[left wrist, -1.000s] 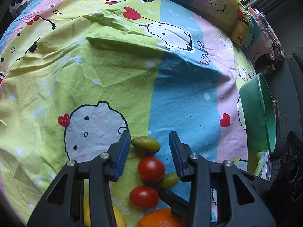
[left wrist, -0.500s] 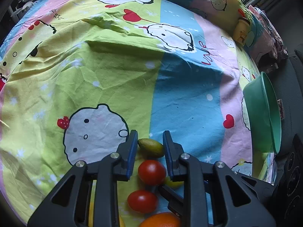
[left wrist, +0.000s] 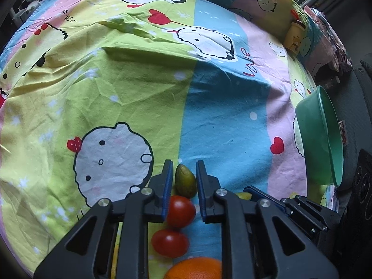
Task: Organize fruits
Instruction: 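Grasp a green olive-like fruit with the left tool while the right tool grasps another, then carry both green fruits into the green basin and lower them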
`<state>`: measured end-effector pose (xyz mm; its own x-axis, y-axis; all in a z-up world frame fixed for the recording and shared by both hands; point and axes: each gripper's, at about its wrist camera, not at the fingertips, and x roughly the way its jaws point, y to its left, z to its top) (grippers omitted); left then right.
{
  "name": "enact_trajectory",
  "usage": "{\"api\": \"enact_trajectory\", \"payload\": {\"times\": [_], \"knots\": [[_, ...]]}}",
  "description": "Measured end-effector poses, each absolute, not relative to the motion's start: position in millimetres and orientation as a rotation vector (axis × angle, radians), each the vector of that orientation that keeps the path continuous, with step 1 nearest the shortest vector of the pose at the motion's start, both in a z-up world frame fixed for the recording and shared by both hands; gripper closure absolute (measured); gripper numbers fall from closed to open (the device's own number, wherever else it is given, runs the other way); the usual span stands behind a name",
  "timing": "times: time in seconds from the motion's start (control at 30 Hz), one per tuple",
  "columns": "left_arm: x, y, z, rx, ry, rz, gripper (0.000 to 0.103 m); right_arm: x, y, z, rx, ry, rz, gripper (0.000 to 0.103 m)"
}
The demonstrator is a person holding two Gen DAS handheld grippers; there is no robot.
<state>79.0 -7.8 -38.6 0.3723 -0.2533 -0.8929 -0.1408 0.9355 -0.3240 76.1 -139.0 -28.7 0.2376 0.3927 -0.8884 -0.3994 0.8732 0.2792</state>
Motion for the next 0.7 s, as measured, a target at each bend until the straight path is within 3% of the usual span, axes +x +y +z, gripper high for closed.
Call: {"api": "enact_trajectory", "payload": {"times": [0.27,0.5,0.7], "knots": [[77.8,-20.5,-41.1,-0.312,1.218,-0.058,0.081,82.6,-159.5,-22.7,0.055,1.199,0.513,0.07],[78.0,-24.6,-41.8,-0.305,1.206,-0.059,0.086,87.1,-172.3,-21.2,0.086,1.192,0.487,0.07],[73.9,-24.7,-34.2,-0.322,1.169,-0.08,0.084,89.1,-178.2,-18.2,0.111,1.183,0.476,0.07]]}}
